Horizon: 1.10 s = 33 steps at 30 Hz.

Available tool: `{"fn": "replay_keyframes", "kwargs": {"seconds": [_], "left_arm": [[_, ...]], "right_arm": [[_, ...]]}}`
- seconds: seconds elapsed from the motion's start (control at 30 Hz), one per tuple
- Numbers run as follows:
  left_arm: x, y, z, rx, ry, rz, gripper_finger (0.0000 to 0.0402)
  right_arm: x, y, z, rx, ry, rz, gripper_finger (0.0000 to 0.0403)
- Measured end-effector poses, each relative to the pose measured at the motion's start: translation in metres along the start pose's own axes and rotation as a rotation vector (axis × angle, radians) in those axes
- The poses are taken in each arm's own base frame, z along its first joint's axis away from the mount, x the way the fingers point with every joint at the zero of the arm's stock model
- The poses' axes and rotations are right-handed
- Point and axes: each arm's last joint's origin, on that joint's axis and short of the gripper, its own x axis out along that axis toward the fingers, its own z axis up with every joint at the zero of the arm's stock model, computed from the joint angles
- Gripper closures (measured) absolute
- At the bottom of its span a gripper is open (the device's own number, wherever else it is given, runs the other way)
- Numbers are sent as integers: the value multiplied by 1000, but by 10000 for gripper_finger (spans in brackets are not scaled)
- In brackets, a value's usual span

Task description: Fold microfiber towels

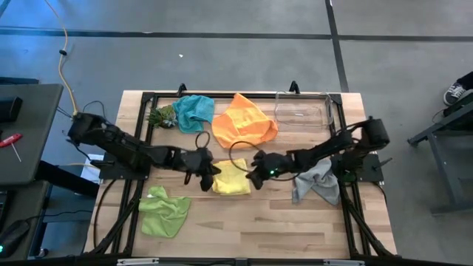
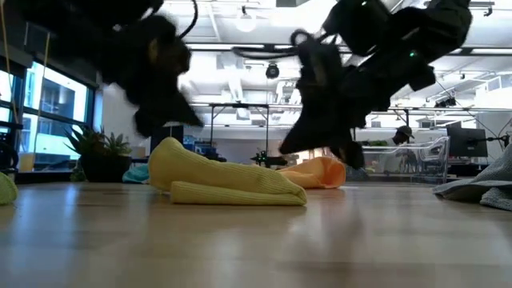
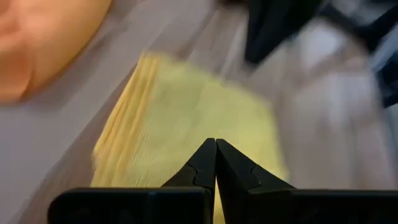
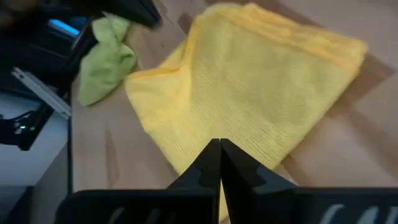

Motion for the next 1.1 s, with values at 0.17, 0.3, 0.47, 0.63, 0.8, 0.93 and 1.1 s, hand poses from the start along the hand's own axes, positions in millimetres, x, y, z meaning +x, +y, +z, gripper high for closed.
{"fn": "replay_keyframes", "kwargs": {"seconds": [0.17, 0.3, 0.47, 0.63, 0.8, 0.93, 1.1], "left_arm": [[-25, -6, 45, 27, -137, -77, 402], [-54, -7, 68, 35, -242, -76, 402], [-97, -5, 77, 12, -330, -61, 402], [-141, -8, 86, -6, -506, -146, 402], [-178, -8, 86, 2, -603, -241, 402], [-197, -4, 82, -5, -640, -269, 402], [-208, -2, 80, -12, -679, -262, 401]], "right_arm": [[26, 5, 3, -43, 83, -103, 402], [35, 20, 18, -113, 100, -125, 403], [33, 35, 36, -207, 140, -171, 403], [30, 51, 51, -272, 184, -185, 403], [42, 54, 55, -306, 283, -228, 403], [54, 58, 57, -319, 309, -206, 403], [70, 57, 62, -298, 301, -223, 403]]}}
